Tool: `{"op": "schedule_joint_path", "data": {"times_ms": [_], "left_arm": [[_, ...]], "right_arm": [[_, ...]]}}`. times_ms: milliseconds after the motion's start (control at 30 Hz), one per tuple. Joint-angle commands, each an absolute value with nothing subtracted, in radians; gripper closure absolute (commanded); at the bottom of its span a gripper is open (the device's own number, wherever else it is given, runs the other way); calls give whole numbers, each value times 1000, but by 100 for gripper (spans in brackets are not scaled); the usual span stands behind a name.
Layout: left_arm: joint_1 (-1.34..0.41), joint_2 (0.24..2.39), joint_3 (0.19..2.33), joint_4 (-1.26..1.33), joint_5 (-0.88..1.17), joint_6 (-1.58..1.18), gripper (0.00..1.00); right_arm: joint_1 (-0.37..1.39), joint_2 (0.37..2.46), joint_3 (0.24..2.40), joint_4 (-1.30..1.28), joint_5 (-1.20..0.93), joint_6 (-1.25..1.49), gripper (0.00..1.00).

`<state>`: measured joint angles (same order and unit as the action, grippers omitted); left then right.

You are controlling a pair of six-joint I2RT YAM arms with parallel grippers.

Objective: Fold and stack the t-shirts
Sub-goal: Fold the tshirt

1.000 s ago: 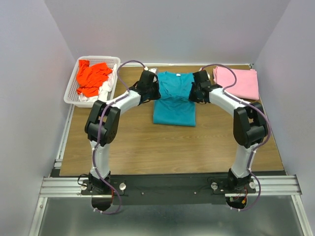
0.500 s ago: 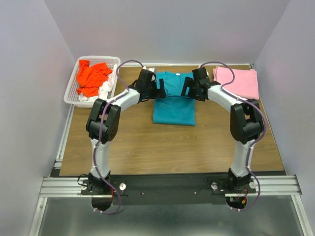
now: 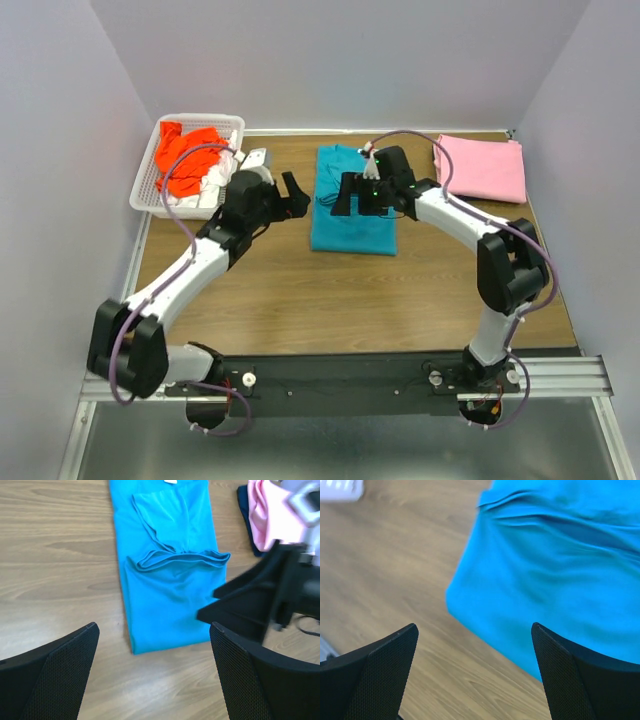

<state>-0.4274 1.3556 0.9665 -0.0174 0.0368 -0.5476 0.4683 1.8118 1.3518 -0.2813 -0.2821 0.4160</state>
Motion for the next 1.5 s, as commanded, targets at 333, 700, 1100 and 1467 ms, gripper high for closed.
{"op": "schedule_joint_path", "data": {"times_ms": [333, 700, 1100, 1467], "left_arm": [[-430, 965, 603, 94, -139, -640, 2], [-430, 988, 588, 94, -170, -678, 2], [-430, 1110, 583, 156, -68, -700, 2], [-456, 1442, 675, 275, 178, -640, 11]], "right_arm": [[499, 2195, 1687, -213, -399, 224, 0], [463, 2365, 1928, -216, -288, 201, 0], [445, 1947, 1523, -215, -74, 303, 0], [376, 1539, 982, -216, 44, 592, 0]]}}
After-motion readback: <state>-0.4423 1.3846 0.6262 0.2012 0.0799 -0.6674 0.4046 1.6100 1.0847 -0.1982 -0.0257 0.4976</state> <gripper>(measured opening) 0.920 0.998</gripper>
